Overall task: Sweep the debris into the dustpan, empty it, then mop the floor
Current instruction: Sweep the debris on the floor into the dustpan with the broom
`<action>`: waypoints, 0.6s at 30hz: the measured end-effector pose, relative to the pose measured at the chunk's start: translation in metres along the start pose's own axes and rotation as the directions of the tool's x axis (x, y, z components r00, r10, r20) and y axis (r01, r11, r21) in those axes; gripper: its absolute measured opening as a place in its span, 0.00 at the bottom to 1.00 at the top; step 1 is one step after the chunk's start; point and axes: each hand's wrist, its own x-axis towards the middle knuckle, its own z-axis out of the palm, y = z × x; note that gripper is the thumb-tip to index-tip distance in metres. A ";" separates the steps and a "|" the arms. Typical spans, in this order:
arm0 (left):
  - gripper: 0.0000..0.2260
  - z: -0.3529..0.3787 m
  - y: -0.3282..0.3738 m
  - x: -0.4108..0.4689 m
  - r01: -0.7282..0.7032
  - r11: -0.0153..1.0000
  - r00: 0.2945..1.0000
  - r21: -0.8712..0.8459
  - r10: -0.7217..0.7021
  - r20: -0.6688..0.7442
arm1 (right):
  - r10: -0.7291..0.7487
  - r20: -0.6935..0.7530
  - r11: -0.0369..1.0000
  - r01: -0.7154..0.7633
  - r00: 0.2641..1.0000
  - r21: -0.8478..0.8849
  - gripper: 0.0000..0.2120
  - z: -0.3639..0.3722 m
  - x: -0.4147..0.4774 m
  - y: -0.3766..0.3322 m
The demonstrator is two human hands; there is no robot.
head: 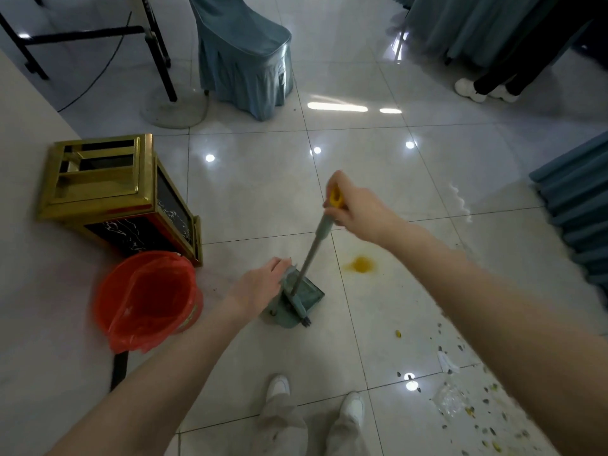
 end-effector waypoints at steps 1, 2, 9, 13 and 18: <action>0.22 -0.001 -0.006 -0.002 0.013 1.000 1.000 -0.013 -0.013 -0.011 | 0.006 0.005 1.000 -0.006 1.000 -0.015 0.09 -0.007 0.000 0.003; 0.21 -0.003 -0.011 -0.001 0.023 0.999 1.000 -0.028 -0.023 -0.012 | 0.005 0.019 0.999 -0.005 1.000 -0.034 0.09 -0.012 -0.001 0.004; 0.22 -0.002 0.003 0.012 -0.040 0.999 0.995 -0.029 0.042 0.091 | 0.026 0.085 0.991 -0.014 0.996 -0.135 0.09 0.007 -0.020 -0.004; 0.23 0.008 0.005 0.011 -0.022 1.000 0.995 -0.001 0.022 0.100 | 0.082 0.114 0.985 -0.062 0.990 -0.163 0.09 0.025 -0.052 0.011; 0.23 0.016 0.010 0.006 -0.029 0.999 0.991 -0.044 0.035 0.128 | 0.200 0.134 0.974 -0.181 0.971 -0.139 0.07 0.054 -0.104 0.031</action>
